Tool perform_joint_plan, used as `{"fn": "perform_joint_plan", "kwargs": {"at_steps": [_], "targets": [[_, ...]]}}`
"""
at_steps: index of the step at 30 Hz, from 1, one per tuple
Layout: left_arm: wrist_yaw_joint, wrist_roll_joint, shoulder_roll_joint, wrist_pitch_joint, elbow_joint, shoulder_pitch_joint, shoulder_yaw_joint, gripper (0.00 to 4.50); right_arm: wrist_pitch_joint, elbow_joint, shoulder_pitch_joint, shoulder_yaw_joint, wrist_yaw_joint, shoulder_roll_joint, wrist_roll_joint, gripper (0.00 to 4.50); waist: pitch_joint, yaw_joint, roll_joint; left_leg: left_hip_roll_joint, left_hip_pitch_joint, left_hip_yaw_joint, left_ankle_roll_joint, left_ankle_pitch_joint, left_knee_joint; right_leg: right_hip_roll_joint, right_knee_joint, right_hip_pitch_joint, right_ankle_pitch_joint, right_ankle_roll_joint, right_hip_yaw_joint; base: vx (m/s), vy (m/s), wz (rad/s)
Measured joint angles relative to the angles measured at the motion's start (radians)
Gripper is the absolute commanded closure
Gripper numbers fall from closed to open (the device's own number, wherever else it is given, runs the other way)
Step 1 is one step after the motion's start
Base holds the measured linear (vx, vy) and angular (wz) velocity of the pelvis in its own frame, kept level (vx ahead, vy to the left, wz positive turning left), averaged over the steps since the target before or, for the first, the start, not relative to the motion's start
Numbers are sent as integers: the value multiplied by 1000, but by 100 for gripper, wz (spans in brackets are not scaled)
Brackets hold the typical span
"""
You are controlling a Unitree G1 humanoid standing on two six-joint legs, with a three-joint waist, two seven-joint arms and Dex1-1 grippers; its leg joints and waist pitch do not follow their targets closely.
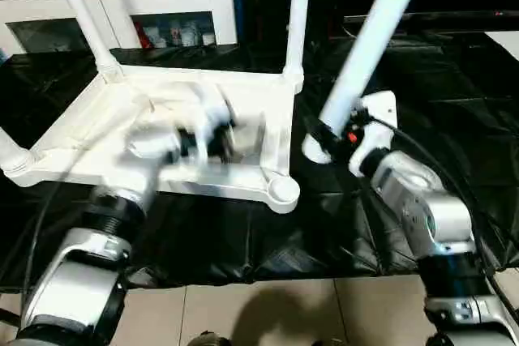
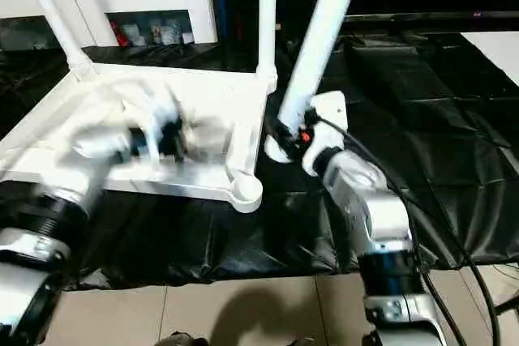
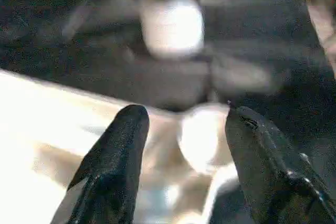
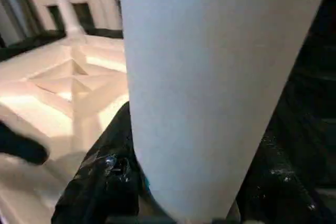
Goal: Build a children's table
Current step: Pick table leg, then insert table leg to table base
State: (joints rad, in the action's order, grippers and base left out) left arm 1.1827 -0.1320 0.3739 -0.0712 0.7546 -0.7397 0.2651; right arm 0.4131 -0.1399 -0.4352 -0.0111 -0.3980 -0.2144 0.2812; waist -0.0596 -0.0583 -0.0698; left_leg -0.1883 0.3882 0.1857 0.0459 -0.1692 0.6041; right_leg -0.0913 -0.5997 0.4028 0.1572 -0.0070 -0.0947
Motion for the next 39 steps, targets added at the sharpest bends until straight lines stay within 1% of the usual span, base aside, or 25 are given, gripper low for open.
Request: {"fn": "perform_joint_plan", "kwargs": {"at_steps": [2,3,5,9,10,11,14,15,17,18,19,21,24,26,27,29,32,36,39], "targets": [[14,33,9,-34,47,-13,21,208,-3,-1,3,0,3,-4,-7,259,0,1,-1,0,0,0,0,0,0,0,0,0,0,-1,0,0,0,0],[17,51,12,-55,69,-22,29,208,-5,-1,3,1,6,-4,-11,259,0,1,-1,0,-1,0,0,0,0,0,0,0,0,-1,0,0,0,0],[38,88,22,-103,148,-51,46,228,-11,0,5,7,9,-2,-17,259,0,2,-2,0,-1,1,0,0,0,0,0,0,0,-1,0,0,0,0],[46,125,31,-168,252,-82,56,275,-21,1,16,19,6,4,-22,259,0,1,-2,0,-1,1,0,0,0,0,0,0,-1,-1,0,0,0,0],[46,132,30,-180,276,-92,59,275,-25,1,15,21,2,5,-23,259,0,1,-2,0,-1,1,0,0,0,0,0,0,-1,-1,0,0,0,0],[46,144,30,-196,306,-106,60,296,-28,1,15,23,-5,5,-23,259,0,1,-2,0,-1,1,0,0,0,0,0,0,-1,-1,0,0,0,0],[46,170,33,-220,355,-131,66,309,-28,1,15,42,-22,5,-36,259,0,-1,-2,0,-1,1,0,0,0,0,0,0,-1,-1,0,0,0,0],[47,175,32,-223,363,-136,66,331,-29,1,15,48,-27,6,-37,259,0,-1,-2,0,-1,1,0,0,0,0,0,0,-1,-1,0,0,0,0],[48,189,28,-238,390,-147,67,337,-37,1,16,59,-51,5,-37,259,0,-1,-2,0,-1,1,0,0,0,0,0,-1,-1,-2,0,0,0,0],[46,197,27,-241,401,-152,67,351,-38,1,16,62,-60,5,-37,259,0,-1,-2,0,-1,1,0,0,0,0,0,-1,-1,-2,0,0,0,0],[44,202,26,-243,410,-156,68,351,-41,1,16,64,-66,5,-37,259,0,-1,-2,0,-1,1,0,0,0,0,0,-1,-1,-2,0,0,0,0],[45,211,23,-254,433,-166,68,374,-44,1,18,67,-69,4,-37,259,0,-2,-2,0,-2,1,0,0,0,0,0,-1,-2,-3,0,0,0,0],[44,229,12,-262,464,-179,68,394,-43,3,21,71,-72,5,-36,259,0,-1,-2,0,-2,1,0,0,1,-1,0,-1,-2,-3,0,0,0,0],[48,239,10,-266,474,-186,68,410,-30,22,39,73,-81,5,-35,259,0,-1,-2,0,-2,1,0,0,1,-1,0,-1,-2,-3,0,0,0,0],[49,244,10,-269,477,-190,68,410,-26,23,44,76,-83,5,-35,259,0,-1,-2,0,-2,1,0,0,1,-1,0,-1,-2,-3,0,0,0,0],[49,249,10,-270,485,-198,68,431,-13,23,48,77,-86,8,-33,259,0,2,-2,0,-2,2,0,0,1,-1,0,-1,-2,-3,1,0,0,0],[49,262,10,-270,491,-205,68,444,-7,34,53,77,-86,8,-26,259,0,11,-3,0,-2,2,0,0,0,0,0,-1,-2,-3,1,0,0,0],[49,266,6,-243,496,-213,65,449,-7,47,54,77,-86,9,-26,259,0,23,-3,0,-2,2,0,0,0,0,0,0,-2,-3,1,0,0,0],[49,266,-3,-212,495,-214,57,449,-5,47,54,77,-89,9,-27,259,0,25,-3,-1,-2,3,0,0,0,0,0,0,-2,-3,1,0,0,0]]}}
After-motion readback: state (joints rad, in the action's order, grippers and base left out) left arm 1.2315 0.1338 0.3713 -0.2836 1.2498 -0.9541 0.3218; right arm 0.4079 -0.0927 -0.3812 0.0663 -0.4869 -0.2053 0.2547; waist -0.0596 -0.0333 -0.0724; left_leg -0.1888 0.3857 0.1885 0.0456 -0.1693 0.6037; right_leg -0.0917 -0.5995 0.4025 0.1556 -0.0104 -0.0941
